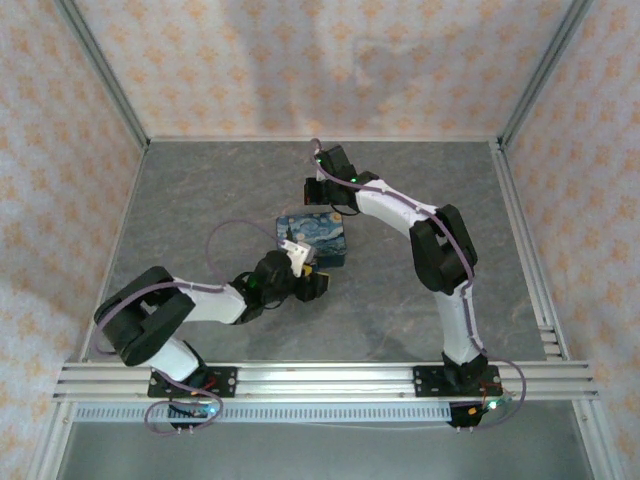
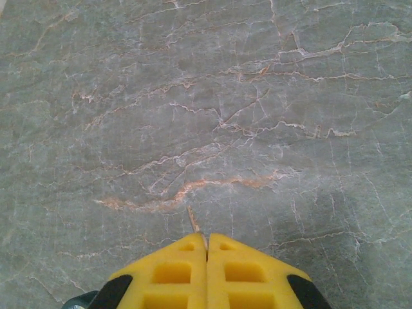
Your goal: Unlock a padlock with a key
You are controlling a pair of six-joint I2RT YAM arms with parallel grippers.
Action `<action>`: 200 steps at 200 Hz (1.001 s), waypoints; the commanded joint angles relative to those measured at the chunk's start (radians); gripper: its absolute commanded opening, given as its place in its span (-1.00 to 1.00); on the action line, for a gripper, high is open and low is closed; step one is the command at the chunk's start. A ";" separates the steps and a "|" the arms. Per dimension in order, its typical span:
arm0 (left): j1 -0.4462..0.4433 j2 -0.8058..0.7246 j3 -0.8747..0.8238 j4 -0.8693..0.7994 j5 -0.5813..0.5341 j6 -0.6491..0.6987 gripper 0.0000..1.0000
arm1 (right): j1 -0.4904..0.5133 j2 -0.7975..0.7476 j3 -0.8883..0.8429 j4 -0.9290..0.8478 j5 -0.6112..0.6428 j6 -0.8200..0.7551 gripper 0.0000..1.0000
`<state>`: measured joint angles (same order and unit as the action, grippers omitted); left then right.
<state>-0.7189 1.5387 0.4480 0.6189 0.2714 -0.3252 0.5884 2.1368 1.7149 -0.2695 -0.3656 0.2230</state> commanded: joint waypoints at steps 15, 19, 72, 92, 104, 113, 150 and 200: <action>0.008 0.011 0.017 0.004 -0.076 -0.052 0.41 | 0.007 -0.007 -0.011 0.016 0.016 -0.013 -1.00; 0.007 0.005 0.015 -0.005 -0.082 -0.058 0.43 | 0.007 -0.006 -0.011 0.015 0.017 -0.016 -1.00; 0.007 -0.058 0.004 -0.113 -0.128 -0.063 0.55 | 0.007 0.013 0.018 -0.016 0.037 -0.037 -1.00; 0.004 -0.065 -0.007 -0.118 -0.140 -0.069 0.60 | 0.007 0.014 0.020 -0.017 0.043 -0.039 -1.00; -0.002 -0.058 -0.009 -0.109 -0.160 -0.069 0.70 | 0.008 0.017 0.023 -0.019 0.045 -0.040 -1.00; -0.008 -0.044 -0.012 -0.086 -0.175 -0.062 0.74 | 0.008 0.019 0.026 -0.021 0.048 -0.042 -1.00; -0.050 0.044 -0.049 0.115 -0.257 -0.030 0.78 | 0.007 0.027 0.034 -0.024 0.048 -0.043 -1.00; -0.063 0.186 -0.012 0.232 -0.264 0.012 0.77 | 0.007 0.046 0.041 -0.033 0.047 -0.053 -1.00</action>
<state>-0.7792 1.6596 0.4171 0.7555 0.0399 -0.3443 0.5884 2.1441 1.7184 -0.2779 -0.3393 0.1925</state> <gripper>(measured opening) 0.888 0.049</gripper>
